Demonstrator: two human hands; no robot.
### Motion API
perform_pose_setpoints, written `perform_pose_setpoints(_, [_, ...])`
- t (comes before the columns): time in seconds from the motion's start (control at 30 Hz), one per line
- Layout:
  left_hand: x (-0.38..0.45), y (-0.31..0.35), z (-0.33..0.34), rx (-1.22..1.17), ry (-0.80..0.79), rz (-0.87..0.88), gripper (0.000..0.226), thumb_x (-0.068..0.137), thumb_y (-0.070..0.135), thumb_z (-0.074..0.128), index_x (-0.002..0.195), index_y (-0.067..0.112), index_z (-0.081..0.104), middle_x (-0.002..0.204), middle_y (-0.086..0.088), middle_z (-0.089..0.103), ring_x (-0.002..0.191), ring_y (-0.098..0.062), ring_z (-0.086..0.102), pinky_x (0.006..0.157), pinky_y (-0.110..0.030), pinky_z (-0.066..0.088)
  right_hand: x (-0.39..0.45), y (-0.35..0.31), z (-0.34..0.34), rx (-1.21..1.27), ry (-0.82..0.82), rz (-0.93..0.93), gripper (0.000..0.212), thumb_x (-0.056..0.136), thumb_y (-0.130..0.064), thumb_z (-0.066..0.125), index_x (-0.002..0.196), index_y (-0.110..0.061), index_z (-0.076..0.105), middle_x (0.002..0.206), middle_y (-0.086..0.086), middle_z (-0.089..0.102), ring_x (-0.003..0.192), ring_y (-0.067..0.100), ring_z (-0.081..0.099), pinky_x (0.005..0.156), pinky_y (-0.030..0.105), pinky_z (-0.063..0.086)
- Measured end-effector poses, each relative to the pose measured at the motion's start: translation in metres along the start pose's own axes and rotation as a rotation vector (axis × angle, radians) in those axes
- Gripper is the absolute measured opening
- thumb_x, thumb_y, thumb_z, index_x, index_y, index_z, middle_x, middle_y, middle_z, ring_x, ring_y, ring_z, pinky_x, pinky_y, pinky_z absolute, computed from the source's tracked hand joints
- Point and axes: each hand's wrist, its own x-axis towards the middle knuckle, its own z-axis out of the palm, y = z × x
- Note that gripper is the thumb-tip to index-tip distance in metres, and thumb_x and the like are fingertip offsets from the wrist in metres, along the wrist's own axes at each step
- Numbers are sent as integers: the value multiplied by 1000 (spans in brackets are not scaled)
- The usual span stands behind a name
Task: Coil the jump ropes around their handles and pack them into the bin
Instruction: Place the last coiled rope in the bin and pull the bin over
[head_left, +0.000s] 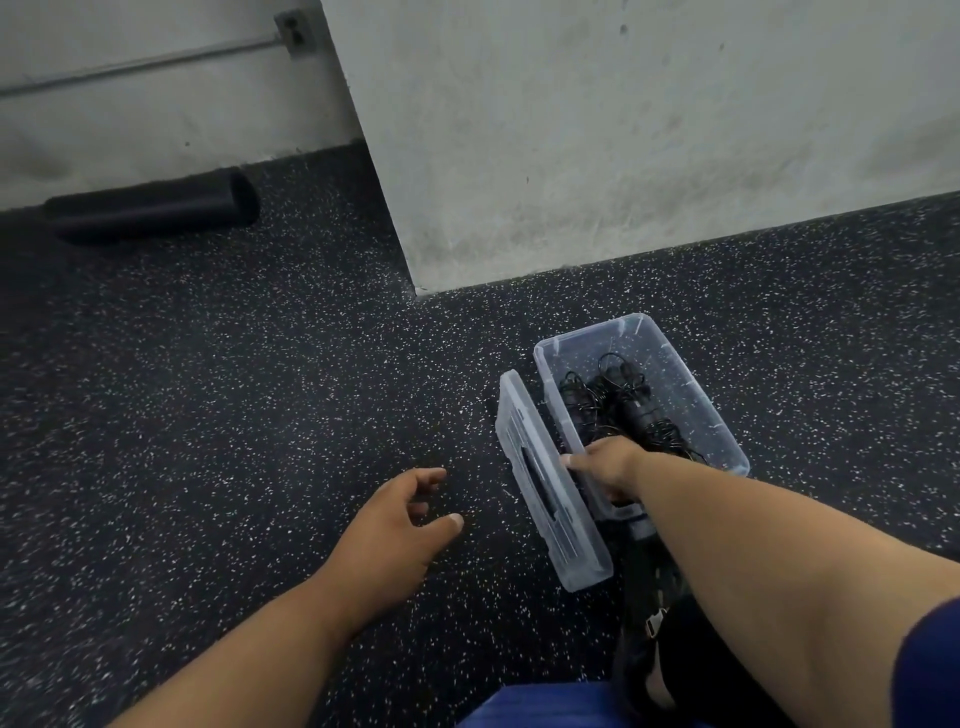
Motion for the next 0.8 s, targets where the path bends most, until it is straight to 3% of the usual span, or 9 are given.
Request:
perform_pose_setpoints(0.07, [2,-4,-1,4,-8,-17,53,96,34,75,143,44,51,136,24,55,119,6,53,96,-23,48,0,-6,8,-296,68,-31,51,98,-50,67,130,-12,58,116,9,67,102,27,63,91,36,53])
perform_pose_setpoints(0.17, [8,-12,0,-43,-33,-69,55,96,36,75,144,43,49,136,21,56,121,0,57,93,-23,49,1,-15,24,-439,143,-36,40,100,-25,63,133,-4,61,133,19,64,124,36,61,99,42,49])
perform_pose_setpoints(0.3, [11,-40,24,-347,-193,-453,73,98,46,68,159,31,33,158,-6,46,136,-31,51,106,-49,48,1,-17,28,-438,180,-34,37,99,-21,59,132,-5,61,132,17,65,122,35,63,97,39,51])
perform_pose_setpoints(0.4, [15,-57,54,-568,-263,-632,65,95,47,67,150,21,46,150,-6,56,132,-33,56,105,-46,44,-8,-28,32,-400,207,-111,36,99,-24,58,132,-8,59,126,15,66,116,34,65,92,37,53])
perform_pose_setpoints(0.5, [21,-59,76,-611,-254,-627,5,107,26,58,107,22,57,110,-1,60,92,-16,56,95,-36,36,-14,-39,43,-397,195,-180,36,98,-20,58,132,-8,62,129,18,65,121,37,62,98,38,49])
perform_pose_setpoints(0.57, [21,-54,77,-568,-286,-636,9,108,24,54,100,23,56,102,3,57,93,-14,55,96,-33,37,-18,-44,51,-417,190,-236,32,99,-22,58,128,-9,62,127,17,66,119,37,63,97,37,50])
perform_pose_setpoints(0.63, [25,-58,66,-557,-281,-625,8,107,26,57,100,24,59,109,3,61,100,-16,59,94,-33,42,-23,-55,59,-450,185,-316,23,101,-24,56,119,-11,61,120,15,68,114,36,64,94,37,51])
perform_pose_setpoints(0.7, [32,-66,52,-551,-183,-616,5,104,30,62,103,26,63,124,-1,63,114,-23,59,100,-38,44,-27,-71,61,-491,180,-383,11,100,-23,56,108,-16,58,114,12,69,109,34,66,90,37,52])
perform_pose_setpoints(0.8, [37,-81,24,-553,-39,-565,15,104,29,60,105,18,70,112,-7,73,103,-25,65,91,-37,50,-35,-99,55,-601,219,-480,5,97,-18,54,101,-19,57,105,8,70,100,33,67,80,36,49])
